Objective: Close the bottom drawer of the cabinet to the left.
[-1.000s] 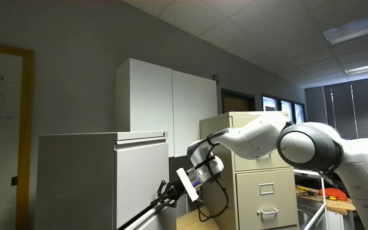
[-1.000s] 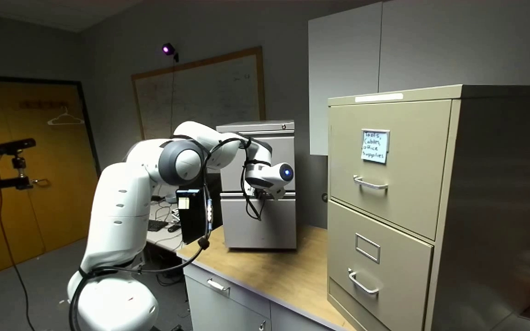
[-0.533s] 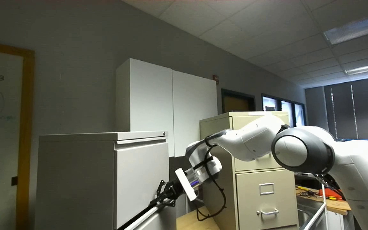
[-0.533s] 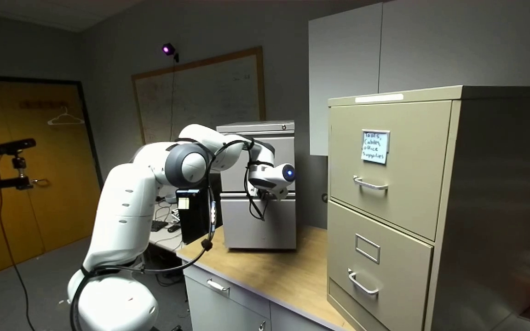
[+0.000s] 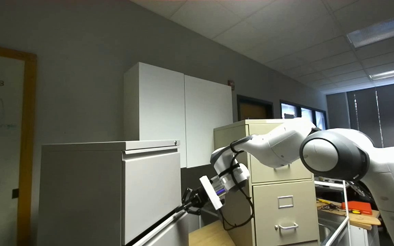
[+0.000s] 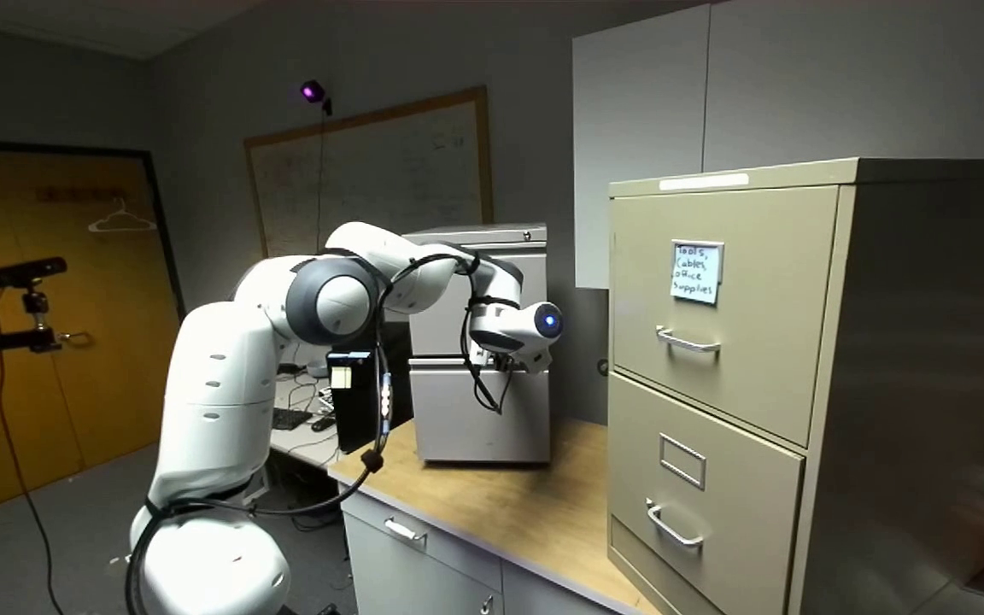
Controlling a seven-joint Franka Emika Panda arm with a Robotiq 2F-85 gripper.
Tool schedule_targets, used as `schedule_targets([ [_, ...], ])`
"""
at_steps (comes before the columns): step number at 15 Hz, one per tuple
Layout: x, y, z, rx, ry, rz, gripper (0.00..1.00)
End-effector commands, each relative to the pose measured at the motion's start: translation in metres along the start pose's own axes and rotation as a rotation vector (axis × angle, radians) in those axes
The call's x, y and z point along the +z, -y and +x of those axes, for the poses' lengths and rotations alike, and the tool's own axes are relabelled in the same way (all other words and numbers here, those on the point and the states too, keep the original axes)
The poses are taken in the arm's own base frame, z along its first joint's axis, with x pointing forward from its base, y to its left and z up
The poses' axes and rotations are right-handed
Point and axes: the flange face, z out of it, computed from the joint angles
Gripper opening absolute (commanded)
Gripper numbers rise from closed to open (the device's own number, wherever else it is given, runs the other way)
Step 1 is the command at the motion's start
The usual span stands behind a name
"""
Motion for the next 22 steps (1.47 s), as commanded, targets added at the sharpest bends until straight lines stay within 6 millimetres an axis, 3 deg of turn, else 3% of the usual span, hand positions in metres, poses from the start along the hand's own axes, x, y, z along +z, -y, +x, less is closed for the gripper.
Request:
schedule_targets([
  [1,0.006,-0.027,-0.005,0.038,0.011,-0.047,0.0],
  [4,0.026,-0.049,-0.003,0.077,0.048,-0.068,0.0],
  [7,0.046,-0.05,-0.004,0.081,0.074,-0.08,0.0],
  [12,0.086,-0.03,-0.007,0.046,0.114,-0.099,0.0],
  [18,0.128,-0.012,0.003,0.033,0.162,-0.137,0.0],
  [22,0.13,0.014,0.005,0.007,0.178,-0.167,0.0],
])
